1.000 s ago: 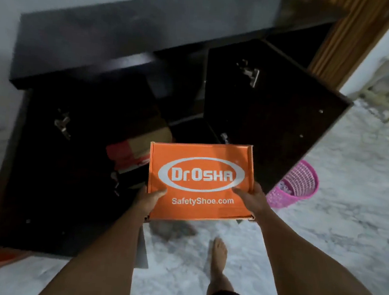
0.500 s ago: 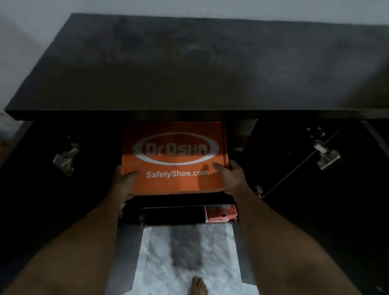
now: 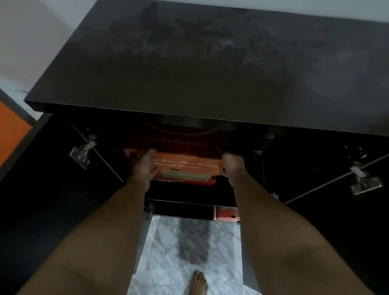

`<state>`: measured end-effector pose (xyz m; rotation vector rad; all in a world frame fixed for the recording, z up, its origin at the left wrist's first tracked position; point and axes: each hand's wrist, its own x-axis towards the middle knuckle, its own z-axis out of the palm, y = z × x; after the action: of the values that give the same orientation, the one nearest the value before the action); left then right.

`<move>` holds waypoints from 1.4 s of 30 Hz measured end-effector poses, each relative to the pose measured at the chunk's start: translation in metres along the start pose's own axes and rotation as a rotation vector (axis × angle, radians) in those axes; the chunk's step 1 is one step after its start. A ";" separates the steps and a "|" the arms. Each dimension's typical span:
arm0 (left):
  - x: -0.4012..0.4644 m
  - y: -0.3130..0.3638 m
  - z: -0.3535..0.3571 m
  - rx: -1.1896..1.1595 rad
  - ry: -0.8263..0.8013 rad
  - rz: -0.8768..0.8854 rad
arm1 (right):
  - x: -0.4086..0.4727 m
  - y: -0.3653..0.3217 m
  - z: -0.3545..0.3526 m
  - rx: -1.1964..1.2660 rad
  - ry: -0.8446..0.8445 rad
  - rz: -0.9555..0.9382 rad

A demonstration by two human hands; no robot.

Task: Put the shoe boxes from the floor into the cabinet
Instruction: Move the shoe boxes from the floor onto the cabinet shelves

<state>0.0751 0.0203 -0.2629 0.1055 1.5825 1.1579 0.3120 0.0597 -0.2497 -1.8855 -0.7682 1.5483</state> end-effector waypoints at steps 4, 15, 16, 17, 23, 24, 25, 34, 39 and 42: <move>-0.019 -0.007 -0.011 0.364 -0.155 -0.103 | -0.023 0.011 -0.004 0.041 0.115 -0.050; -0.115 -0.041 -0.024 1.082 -0.490 0.025 | -0.183 0.126 -0.046 0.028 0.406 -0.079; -0.127 -0.046 -0.022 1.108 -0.536 0.054 | -0.199 0.140 -0.051 0.047 0.414 -0.062; -0.140 -0.051 -0.021 1.137 -0.578 0.074 | -0.217 0.152 -0.056 0.059 0.429 -0.034; -0.226 -0.120 -0.009 1.338 -0.838 0.114 | -0.327 0.243 -0.093 0.137 0.658 0.094; -0.240 -0.135 -0.007 1.373 -0.891 0.119 | -0.347 0.258 -0.100 0.177 0.685 0.124; -0.254 -0.148 -0.006 1.412 -0.943 0.123 | -0.364 0.276 -0.107 0.202 0.719 0.156; -0.364 -0.253 0.015 1.637 -1.304 0.125 | -0.475 0.408 -0.158 0.447 0.970 0.301; -0.406 -0.321 0.039 1.728 -1.395 0.104 | -0.497 0.467 -0.194 0.540 1.019 0.384; -0.423 -0.375 0.055 1.807 -1.434 0.107 | -0.501 0.509 -0.223 0.600 1.066 0.431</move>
<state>0.4600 -0.3952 -0.2261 1.7084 0.7194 -0.6699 0.4874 -0.6679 -0.2626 -2.0434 0.5363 0.6169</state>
